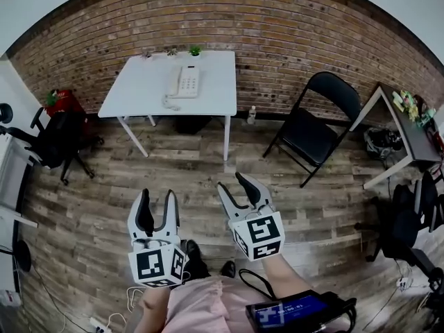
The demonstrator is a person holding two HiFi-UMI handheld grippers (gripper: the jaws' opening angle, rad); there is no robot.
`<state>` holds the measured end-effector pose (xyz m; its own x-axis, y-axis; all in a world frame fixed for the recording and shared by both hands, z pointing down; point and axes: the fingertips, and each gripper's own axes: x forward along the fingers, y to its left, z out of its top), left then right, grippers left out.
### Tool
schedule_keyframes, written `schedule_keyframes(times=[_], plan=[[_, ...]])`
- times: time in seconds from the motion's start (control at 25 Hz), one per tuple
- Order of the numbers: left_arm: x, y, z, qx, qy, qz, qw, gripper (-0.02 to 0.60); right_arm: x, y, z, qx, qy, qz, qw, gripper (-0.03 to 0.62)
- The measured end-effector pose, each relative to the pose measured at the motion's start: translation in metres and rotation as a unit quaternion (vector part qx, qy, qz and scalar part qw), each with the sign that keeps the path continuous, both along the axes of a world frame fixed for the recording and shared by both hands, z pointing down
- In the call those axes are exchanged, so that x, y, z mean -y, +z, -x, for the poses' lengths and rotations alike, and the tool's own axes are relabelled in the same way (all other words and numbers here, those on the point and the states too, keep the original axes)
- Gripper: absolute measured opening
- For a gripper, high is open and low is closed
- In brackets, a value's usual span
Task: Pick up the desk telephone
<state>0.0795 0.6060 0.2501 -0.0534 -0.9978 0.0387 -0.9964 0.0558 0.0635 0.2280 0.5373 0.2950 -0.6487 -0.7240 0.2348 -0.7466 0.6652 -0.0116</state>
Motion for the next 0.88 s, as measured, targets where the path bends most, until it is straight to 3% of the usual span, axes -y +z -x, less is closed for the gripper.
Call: schedule_keyframes(times=[0.4, 0.88], plan=[[0.082, 0.029, 0.06, -0.01, -0.005, 0.022, 0.9997, 0.244, 0.078, 0.028, 0.047, -0.013, 0.003, 0.023, 1.0, 0.202], [0.218, 0.015, 0.141, -0.009, 0.036, 0.006, 0.9993, 0.25, 0.199, 0.019, 0.127, -0.017, 0.034, 0.02, 0.999, 0.206]])
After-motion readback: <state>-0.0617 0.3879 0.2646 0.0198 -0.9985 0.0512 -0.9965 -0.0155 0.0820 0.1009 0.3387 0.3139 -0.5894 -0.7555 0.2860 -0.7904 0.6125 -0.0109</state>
